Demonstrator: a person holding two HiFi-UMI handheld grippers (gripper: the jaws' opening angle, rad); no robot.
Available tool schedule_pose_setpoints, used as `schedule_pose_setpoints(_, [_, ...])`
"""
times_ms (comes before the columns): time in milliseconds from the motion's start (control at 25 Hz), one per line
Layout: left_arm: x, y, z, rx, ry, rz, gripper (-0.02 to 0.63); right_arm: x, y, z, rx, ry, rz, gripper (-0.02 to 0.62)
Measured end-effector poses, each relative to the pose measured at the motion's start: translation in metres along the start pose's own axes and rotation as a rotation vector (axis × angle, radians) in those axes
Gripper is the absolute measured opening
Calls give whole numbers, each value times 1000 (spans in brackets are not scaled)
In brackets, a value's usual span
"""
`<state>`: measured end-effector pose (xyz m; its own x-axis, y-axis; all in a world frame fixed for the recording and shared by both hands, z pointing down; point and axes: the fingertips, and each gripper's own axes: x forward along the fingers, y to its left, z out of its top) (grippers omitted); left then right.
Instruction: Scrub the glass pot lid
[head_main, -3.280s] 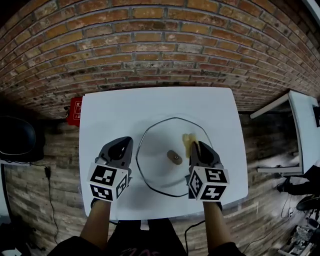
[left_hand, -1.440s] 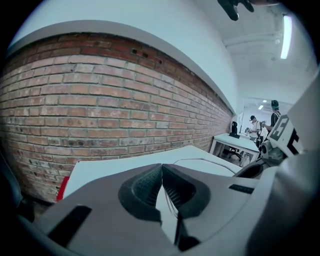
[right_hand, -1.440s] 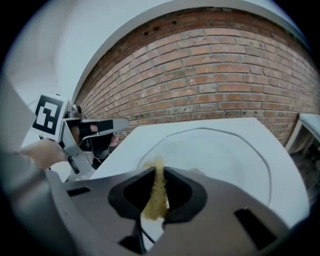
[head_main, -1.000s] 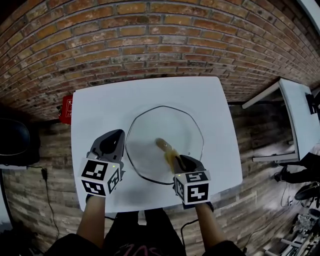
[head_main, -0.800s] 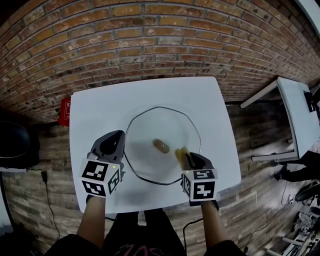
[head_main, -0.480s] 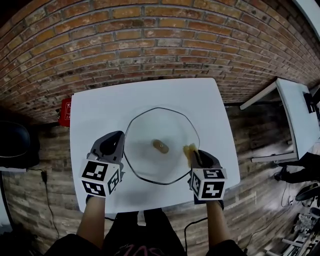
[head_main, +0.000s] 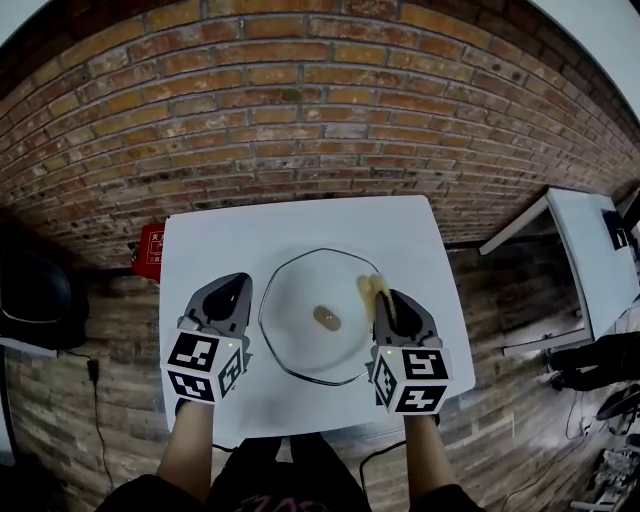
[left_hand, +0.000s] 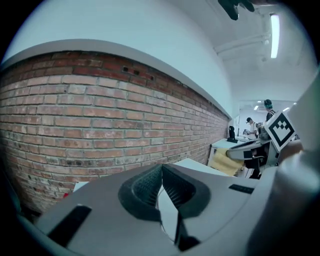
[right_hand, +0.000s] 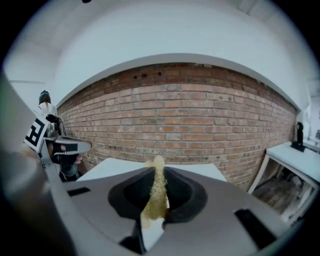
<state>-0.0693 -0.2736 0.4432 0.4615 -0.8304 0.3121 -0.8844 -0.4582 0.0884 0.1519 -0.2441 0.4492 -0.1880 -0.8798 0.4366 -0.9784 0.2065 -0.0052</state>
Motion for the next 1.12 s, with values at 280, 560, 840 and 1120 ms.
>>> schedule_pose_setpoints(280, [-23,-4,69,48,-133,10,9,-30,25,93,-27,-232,12,58])
schedule_pose_setpoints(560, [-51,-9,134,90,-265,19,9,-65,46,156,-60,-397,10,58])
schedule_pose_setpoints(840, [-66,-19,162,113,-321,7,9,-89,58,183,-85,-462,-16,58])
schedule_pose_setpoints(1120, [-74,-28,174,103,-351,-2,9,-107,57,192,-86,-510,-30,57])
